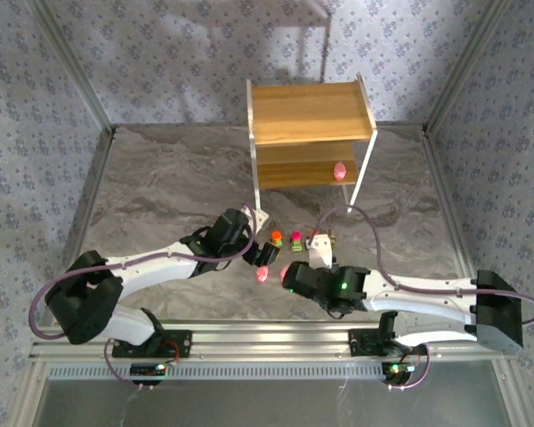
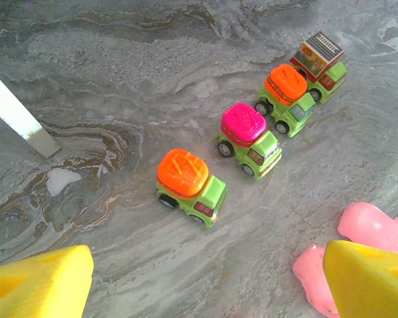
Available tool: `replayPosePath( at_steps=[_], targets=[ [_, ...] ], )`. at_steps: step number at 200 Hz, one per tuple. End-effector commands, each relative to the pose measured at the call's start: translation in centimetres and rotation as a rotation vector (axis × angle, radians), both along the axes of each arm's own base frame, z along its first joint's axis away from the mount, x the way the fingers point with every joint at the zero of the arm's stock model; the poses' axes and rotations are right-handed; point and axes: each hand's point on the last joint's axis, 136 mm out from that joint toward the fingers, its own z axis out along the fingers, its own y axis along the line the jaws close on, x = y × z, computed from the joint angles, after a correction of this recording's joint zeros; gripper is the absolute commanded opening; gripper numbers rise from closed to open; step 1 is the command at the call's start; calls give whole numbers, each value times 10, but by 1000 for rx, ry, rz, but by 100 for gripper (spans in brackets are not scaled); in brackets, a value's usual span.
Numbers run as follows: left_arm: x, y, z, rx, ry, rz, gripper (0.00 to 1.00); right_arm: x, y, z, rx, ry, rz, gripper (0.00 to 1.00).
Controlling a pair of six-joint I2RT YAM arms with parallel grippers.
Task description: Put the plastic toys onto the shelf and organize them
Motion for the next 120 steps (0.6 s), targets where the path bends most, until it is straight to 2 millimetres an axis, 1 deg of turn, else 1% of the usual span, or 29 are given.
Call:
replayPosePath(
  at_steps=[1,20,32,38,84,120],
  targets=[
    [1,-1,13,-14,-33,2,89,-2,-2,-1,22,-57,-68,51],
    [1,-1,13,-12,-34,0,89,-8,2,-6,30,-67,-73,50],
    [1,-1,13,-12,-35,0,89,-11,2,-12,20,-61,-71,50],
    [1,-1,14,-13,-36,0,89,-12,7,-13,47,-60,-71,49],
    [1,-1,12,-10,-35,2,89,-20,14,-35,68,-25,-68,48],
    [2,-1,13,-13,-35,3,89,-23,13,-50,66,5,-69,48]
  ],
)
